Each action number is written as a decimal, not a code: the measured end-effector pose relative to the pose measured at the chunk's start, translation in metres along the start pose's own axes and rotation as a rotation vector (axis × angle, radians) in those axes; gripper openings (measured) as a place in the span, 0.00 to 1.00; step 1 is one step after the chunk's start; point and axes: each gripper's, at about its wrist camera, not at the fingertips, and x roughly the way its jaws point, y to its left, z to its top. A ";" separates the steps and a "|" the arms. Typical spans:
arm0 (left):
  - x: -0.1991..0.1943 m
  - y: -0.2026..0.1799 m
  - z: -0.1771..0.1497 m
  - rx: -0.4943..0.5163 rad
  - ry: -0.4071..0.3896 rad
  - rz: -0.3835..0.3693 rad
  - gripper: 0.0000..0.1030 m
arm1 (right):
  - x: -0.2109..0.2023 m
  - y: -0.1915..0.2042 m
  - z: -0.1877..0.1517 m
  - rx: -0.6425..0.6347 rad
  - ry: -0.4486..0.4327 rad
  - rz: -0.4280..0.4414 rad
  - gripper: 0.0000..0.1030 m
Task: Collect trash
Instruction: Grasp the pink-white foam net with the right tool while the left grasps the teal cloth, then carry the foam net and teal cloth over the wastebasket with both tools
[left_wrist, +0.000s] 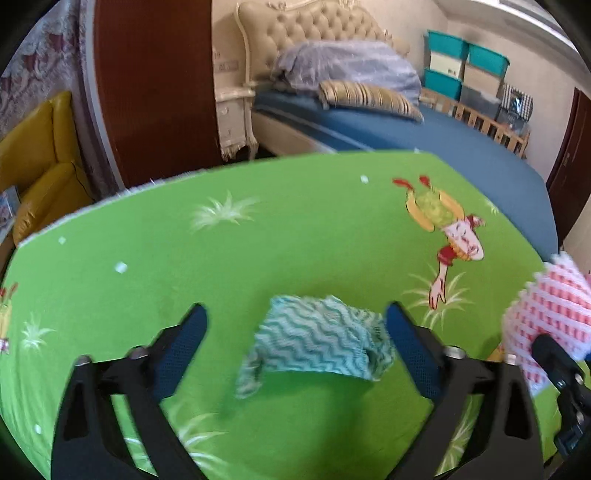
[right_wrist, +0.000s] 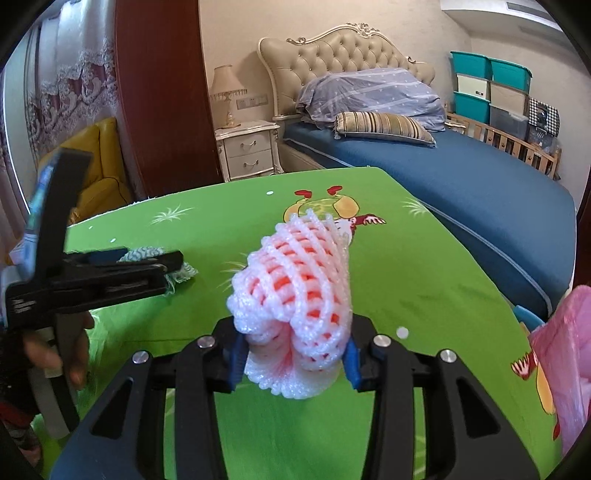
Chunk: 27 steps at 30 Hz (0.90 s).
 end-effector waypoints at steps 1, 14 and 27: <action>0.002 -0.002 -0.003 0.003 0.017 -0.013 0.65 | -0.002 -0.001 -0.002 0.006 0.000 0.004 0.39; -0.074 -0.015 -0.070 0.071 -0.101 -0.055 0.37 | -0.047 -0.004 -0.042 -0.007 -0.019 0.016 0.39; -0.131 -0.040 -0.117 0.146 -0.185 -0.047 0.37 | -0.103 -0.015 -0.081 0.000 -0.035 0.034 0.39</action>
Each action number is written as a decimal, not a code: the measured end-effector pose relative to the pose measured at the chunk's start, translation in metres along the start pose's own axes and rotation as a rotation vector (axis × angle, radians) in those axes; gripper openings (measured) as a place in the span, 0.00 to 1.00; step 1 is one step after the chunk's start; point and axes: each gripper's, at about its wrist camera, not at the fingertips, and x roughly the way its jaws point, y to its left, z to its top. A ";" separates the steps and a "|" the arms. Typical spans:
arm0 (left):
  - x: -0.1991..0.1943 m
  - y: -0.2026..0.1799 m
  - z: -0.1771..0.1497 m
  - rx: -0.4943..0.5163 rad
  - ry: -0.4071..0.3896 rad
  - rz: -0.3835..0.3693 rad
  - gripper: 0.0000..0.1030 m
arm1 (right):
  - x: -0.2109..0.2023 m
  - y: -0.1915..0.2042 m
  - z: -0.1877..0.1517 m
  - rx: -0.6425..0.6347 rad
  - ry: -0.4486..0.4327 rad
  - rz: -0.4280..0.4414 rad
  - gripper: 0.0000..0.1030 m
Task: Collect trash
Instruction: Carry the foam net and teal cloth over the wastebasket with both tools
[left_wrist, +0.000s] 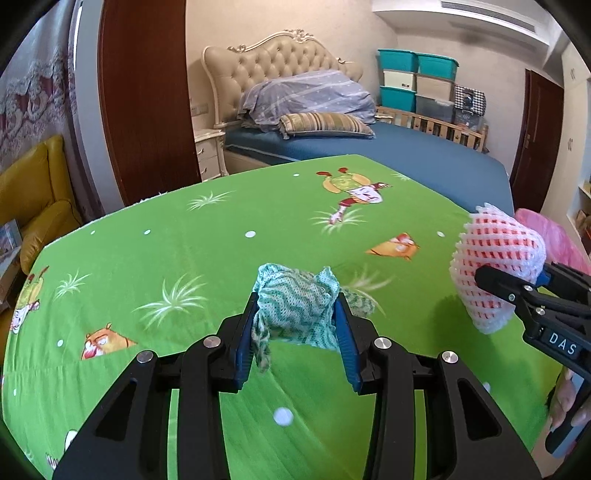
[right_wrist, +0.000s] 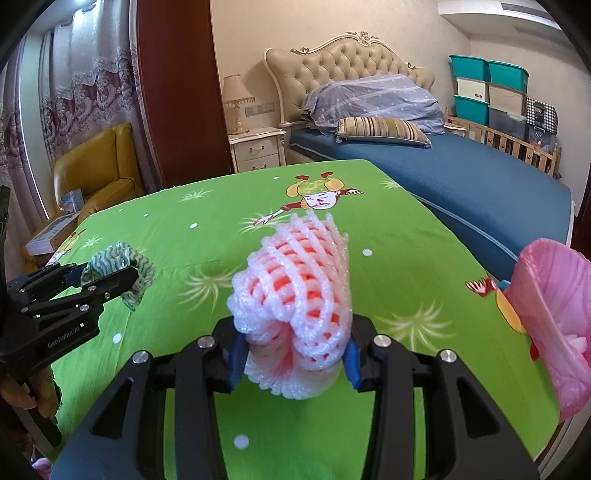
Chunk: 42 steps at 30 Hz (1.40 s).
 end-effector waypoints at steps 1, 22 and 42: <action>-0.003 -0.003 -0.001 0.009 -0.006 0.002 0.37 | -0.004 -0.001 -0.002 0.002 0.000 0.000 0.39; -0.049 -0.036 -0.008 0.076 -0.103 -0.030 0.36 | -0.074 -0.018 -0.007 -0.022 -0.082 -0.028 0.40; -0.082 -0.093 0.027 0.131 -0.212 -0.175 0.36 | -0.137 -0.085 0.006 0.004 -0.196 -0.151 0.40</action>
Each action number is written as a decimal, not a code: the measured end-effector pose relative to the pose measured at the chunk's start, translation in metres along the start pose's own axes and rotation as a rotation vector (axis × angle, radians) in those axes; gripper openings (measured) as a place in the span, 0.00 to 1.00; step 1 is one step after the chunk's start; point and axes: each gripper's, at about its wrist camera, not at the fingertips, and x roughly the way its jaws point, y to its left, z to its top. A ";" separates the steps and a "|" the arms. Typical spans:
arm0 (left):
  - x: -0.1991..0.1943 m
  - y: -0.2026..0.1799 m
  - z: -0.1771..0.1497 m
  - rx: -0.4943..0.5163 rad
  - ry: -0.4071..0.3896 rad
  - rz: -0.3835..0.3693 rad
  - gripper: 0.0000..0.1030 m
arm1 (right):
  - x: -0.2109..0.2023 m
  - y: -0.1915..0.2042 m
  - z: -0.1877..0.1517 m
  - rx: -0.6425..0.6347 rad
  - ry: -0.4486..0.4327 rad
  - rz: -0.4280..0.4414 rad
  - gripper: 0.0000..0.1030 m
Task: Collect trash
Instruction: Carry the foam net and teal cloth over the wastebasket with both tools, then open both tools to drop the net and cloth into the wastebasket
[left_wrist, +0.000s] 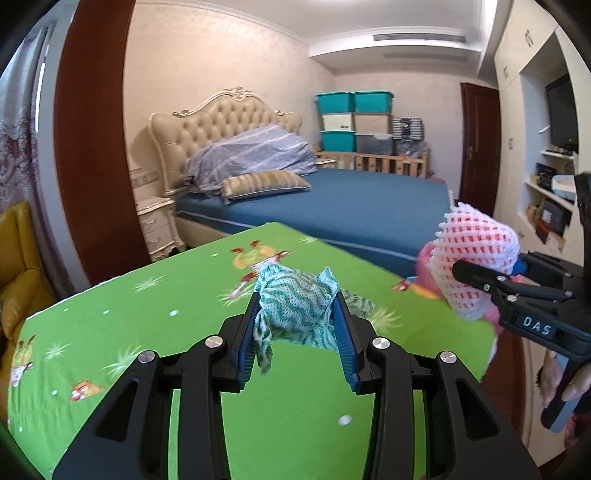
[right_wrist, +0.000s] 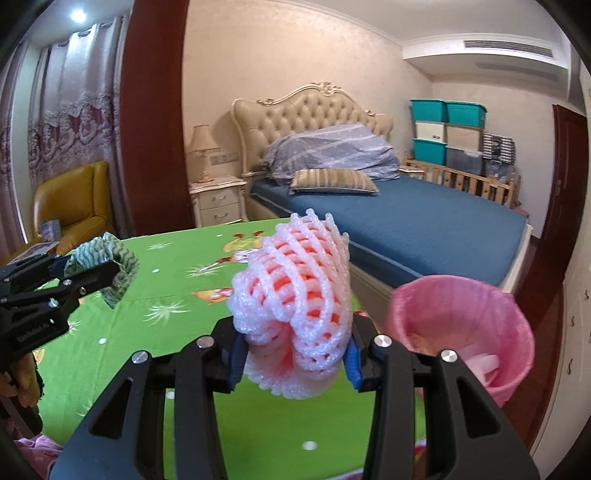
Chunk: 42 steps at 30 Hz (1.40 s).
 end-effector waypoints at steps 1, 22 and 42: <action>0.002 -0.004 0.004 0.003 -0.002 -0.015 0.36 | -0.001 -0.005 -0.001 0.002 -0.002 -0.009 0.40; 0.099 -0.152 0.080 0.088 0.042 -0.308 0.36 | -0.009 -0.171 -0.001 -0.023 -0.028 -0.259 0.43; 0.188 -0.214 0.115 -0.003 0.089 -0.397 0.63 | 0.048 -0.227 -0.009 -0.005 -0.011 -0.242 0.81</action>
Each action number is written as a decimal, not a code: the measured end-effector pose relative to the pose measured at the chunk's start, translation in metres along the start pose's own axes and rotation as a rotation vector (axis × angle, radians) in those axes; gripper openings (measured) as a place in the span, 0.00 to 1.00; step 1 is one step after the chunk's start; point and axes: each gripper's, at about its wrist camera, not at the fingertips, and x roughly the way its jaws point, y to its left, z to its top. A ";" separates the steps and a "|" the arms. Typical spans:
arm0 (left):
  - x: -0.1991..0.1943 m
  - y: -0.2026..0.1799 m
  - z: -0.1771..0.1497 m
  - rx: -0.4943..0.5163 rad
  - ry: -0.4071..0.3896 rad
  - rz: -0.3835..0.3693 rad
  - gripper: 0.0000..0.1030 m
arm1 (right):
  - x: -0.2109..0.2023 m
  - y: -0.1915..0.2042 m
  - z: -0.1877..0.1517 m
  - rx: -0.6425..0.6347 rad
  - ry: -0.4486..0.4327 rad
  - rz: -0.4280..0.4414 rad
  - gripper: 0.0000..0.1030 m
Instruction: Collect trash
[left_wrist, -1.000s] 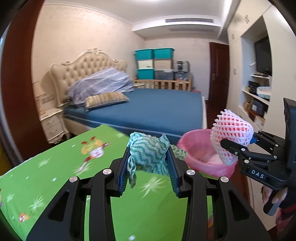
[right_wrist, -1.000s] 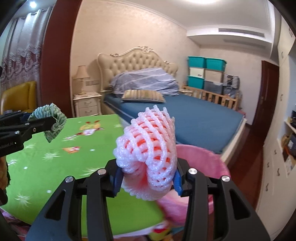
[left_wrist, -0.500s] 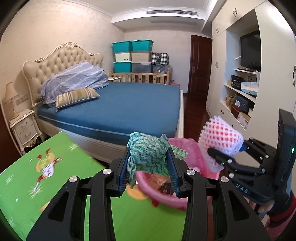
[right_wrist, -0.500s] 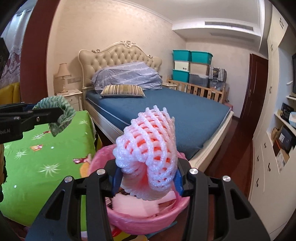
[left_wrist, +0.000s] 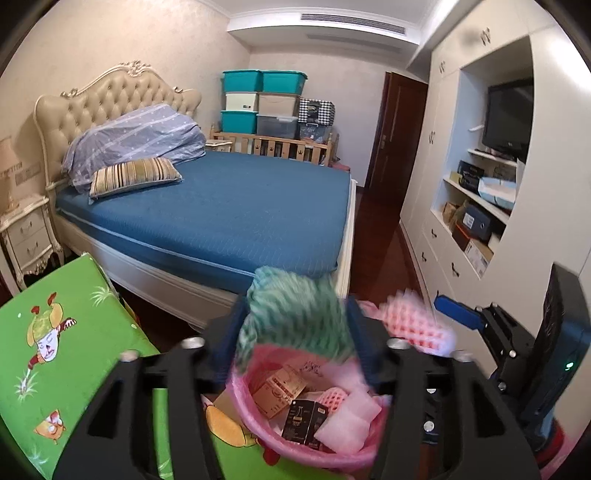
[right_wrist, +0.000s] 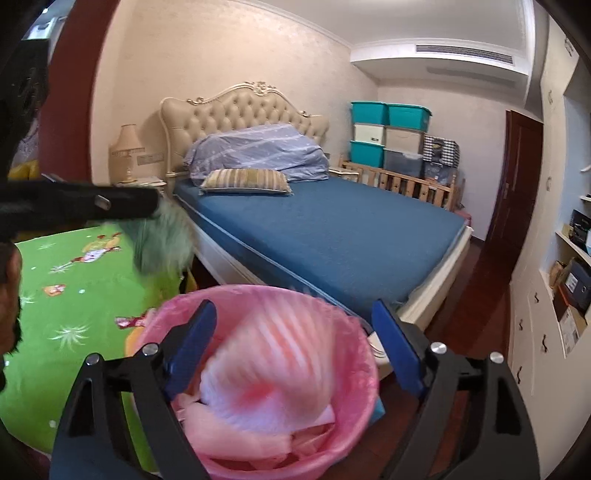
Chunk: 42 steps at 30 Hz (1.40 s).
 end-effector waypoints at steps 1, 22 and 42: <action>-0.003 0.003 0.001 -0.008 -0.014 0.006 0.79 | -0.002 -0.010 -0.002 0.010 0.000 -0.014 0.81; -0.160 -0.025 -0.027 0.170 -0.301 0.152 0.94 | -0.195 -0.016 0.038 0.121 -0.182 -0.122 0.95; -0.160 -0.013 -0.114 0.161 -0.153 0.134 0.94 | -0.176 0.023 -0.050 0.141 -0.005 -0.099 0.95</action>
